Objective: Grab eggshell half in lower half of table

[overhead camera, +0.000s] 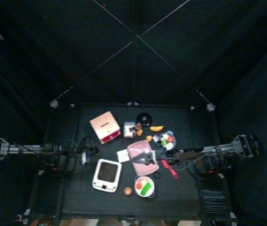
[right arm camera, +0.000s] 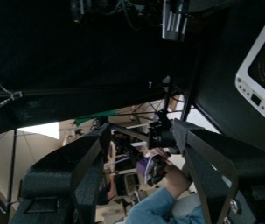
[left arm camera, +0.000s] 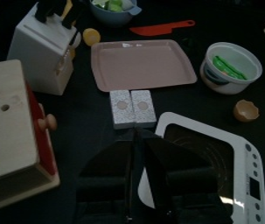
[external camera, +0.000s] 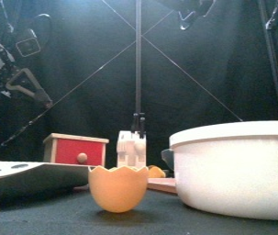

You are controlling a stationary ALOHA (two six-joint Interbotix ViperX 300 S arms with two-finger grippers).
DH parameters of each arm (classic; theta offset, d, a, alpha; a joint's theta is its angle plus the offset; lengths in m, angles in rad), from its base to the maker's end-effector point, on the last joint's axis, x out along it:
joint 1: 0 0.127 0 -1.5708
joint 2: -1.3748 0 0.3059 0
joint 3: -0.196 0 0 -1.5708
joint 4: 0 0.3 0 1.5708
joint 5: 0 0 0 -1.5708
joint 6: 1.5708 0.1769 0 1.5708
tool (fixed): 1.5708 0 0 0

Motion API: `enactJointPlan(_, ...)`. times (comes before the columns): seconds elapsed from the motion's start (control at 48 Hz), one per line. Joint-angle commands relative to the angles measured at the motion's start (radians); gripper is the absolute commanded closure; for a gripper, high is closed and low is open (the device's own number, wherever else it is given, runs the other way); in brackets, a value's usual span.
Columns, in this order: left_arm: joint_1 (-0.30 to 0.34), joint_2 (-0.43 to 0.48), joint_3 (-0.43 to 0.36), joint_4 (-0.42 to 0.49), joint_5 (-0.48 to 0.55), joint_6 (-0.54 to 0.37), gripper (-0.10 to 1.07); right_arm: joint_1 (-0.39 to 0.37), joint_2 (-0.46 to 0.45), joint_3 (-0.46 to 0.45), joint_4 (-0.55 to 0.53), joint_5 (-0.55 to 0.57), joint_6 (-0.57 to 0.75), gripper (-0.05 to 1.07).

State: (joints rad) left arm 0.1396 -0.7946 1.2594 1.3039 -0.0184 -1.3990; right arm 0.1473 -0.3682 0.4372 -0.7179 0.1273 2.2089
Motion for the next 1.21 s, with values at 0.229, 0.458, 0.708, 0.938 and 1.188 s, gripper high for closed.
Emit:
enactJointPlan(0.229, 0.018, 0.002, -0.028, 0.0, -0.005, 0.002, 0.42, 0.002, 0.005, -0.021, -0.278, -0.046, -0.015, 0.14)
enactJointPlan(0.458, 0.021, 0.002, -0.02, -0.005, -0.005, -0.002, 0.42, -0.063, 0.035, 0.106, -0.474, -0.198, -0.011, 0.14)
enactJointPlan(0.708, 0.023, 0.002, -0.012, -0.066, -0.003, -0.002, 0.42, -0.071, 0.071, 0.138, -0.523, -0.066, 0.003, 0.15)
enactJointPlan(0.938, 0.023, 0.002, 0.014, -0.103, -0.003, -0.002, 0.42, -0.029, 0.075, 0.17, -0.413, 0.129, -0.038, 0.15)
enactJointPlan(1.188, 0.023, 0.002, 0.006, -0.115, 0.014, 0.0, 0.42, 0.051, 0.069, 0.041, -0.39, 0.201, -0.193, 0.14)
